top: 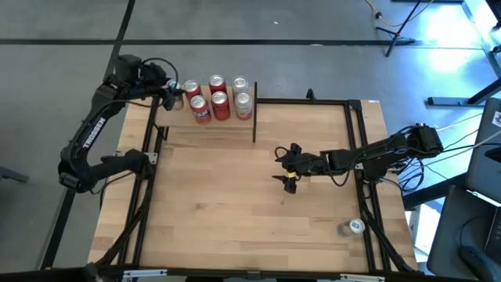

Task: Place canned beverage on shelf
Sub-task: Put the top blue soda can on the shelf

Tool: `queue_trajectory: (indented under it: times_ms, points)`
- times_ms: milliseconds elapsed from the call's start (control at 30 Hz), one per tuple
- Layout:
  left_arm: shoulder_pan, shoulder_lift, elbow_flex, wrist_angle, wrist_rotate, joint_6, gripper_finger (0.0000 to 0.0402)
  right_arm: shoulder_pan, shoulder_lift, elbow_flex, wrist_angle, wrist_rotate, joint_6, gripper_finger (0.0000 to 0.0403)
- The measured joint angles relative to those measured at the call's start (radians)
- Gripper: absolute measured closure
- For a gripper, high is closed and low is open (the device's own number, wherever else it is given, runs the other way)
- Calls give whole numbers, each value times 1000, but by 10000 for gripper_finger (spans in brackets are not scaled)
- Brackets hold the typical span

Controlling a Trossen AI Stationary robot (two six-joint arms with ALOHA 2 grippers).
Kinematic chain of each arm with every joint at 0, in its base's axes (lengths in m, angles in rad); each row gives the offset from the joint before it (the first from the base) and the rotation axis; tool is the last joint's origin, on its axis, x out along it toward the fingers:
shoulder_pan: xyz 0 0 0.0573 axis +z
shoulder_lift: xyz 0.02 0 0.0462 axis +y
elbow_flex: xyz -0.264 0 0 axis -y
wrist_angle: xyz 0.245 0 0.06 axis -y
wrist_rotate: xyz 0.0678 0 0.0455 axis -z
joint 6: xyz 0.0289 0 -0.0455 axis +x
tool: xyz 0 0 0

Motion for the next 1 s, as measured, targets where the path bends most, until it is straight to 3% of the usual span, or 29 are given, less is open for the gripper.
queue_trajectory:
  times_ms: [233,667,1000]
  points:
    - [75,-7,-49,85,74,-9,221,0,0,0,-3,0,0,107]
    - [89,-1,-121,151,102,22,220,0,0,0,-1,0,0,107]
    - [92,-1,-122,146,99,12,168,0,0,0,-1,0,0,107]
